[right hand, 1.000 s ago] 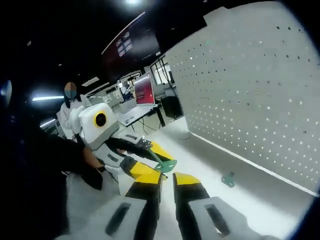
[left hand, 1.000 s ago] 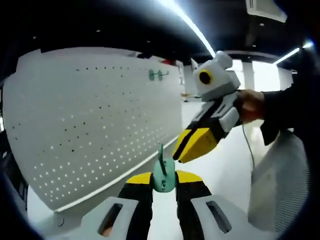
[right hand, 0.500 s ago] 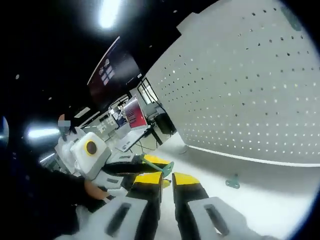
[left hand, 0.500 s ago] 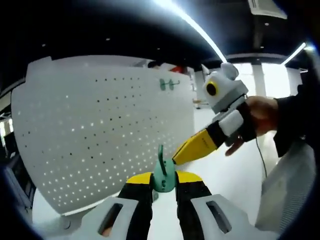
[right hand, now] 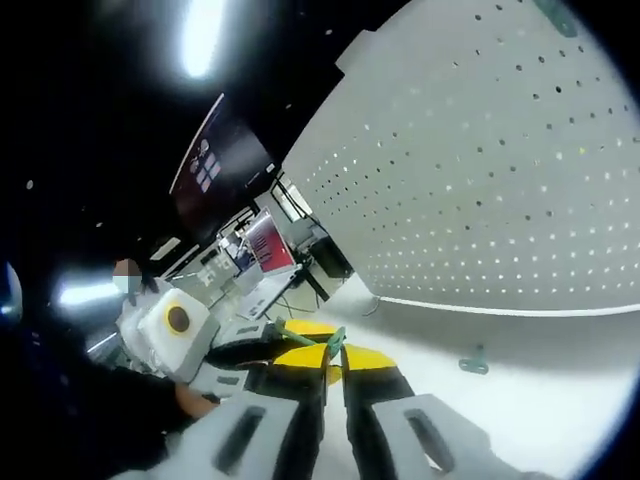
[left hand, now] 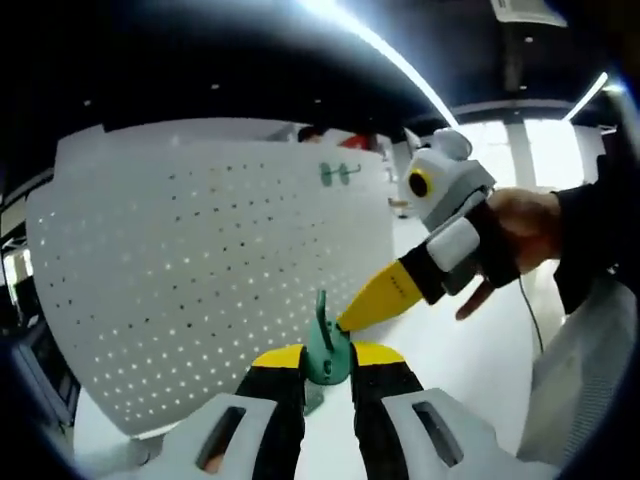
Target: Insert the hook assembly into the mounting plate slot until the hook locks in place.
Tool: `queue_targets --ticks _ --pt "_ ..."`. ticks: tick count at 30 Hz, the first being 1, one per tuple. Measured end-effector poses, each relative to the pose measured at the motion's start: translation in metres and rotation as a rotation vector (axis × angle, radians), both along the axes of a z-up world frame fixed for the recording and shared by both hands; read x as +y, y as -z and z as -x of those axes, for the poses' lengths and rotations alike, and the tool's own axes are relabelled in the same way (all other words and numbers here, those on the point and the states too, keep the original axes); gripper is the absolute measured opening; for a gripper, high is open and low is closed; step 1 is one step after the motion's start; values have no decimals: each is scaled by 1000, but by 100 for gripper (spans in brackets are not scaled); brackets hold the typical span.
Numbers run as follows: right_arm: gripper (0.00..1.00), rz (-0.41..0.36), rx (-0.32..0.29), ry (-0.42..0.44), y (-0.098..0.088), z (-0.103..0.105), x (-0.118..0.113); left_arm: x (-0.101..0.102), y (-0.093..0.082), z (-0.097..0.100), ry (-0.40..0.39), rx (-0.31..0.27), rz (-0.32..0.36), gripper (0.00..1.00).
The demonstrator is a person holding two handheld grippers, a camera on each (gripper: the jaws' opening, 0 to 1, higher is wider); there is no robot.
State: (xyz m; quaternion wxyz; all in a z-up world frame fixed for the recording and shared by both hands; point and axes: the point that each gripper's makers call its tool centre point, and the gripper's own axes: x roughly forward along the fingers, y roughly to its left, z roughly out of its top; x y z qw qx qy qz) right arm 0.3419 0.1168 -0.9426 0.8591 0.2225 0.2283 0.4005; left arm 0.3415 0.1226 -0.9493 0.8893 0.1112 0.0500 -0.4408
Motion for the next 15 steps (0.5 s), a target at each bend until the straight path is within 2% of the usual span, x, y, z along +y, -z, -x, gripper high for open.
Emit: queue_targets --ticks 15 --pt "0 3 -12 -28 -2 4 2 -3 4 2 26 -11 -43 17"
